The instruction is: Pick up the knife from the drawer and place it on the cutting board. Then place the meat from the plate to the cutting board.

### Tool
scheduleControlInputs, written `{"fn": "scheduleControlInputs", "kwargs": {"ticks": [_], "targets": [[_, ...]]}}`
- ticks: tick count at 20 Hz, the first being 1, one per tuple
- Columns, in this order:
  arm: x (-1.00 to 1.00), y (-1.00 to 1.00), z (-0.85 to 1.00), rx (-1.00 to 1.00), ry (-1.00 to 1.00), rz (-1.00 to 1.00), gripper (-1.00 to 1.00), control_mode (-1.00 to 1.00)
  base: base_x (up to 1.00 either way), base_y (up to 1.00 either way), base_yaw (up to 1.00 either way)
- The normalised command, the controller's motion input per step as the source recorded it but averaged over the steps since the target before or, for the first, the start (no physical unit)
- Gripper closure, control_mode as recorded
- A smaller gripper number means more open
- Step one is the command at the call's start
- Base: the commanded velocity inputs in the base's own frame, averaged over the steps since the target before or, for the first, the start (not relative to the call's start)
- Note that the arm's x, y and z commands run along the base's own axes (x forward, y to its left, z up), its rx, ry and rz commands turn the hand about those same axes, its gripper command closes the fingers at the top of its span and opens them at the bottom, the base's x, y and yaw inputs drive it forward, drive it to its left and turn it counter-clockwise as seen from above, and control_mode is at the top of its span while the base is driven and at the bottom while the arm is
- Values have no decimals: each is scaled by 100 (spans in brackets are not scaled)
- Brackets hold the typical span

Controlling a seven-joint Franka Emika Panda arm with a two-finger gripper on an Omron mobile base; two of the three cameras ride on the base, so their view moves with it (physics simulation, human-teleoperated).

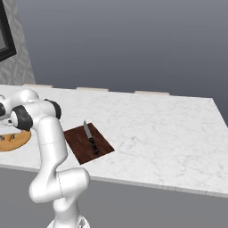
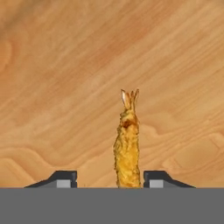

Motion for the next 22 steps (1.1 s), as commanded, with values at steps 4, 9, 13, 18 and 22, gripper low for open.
{"fn": "scheduleControlInputs", "kwargs": {"ticks": [4, 9, 13, 18, 22], "targets": [[0, 0, -1, 0, -3, 0, 100, -100, 0, 0, 0], [0, -1, -16, -1, -6, 0, 100, -100, 0, 0, 0], [-3, -15, -9, -3, -6, 0, 100, -100, 0, 0, 0], [-30, -27, 66, 0, -1, 2, 100, -100, 0, 0, 0], [-21, -56, 100, 2, 1, 2, 100, -100, 0, 0, 0]]}}
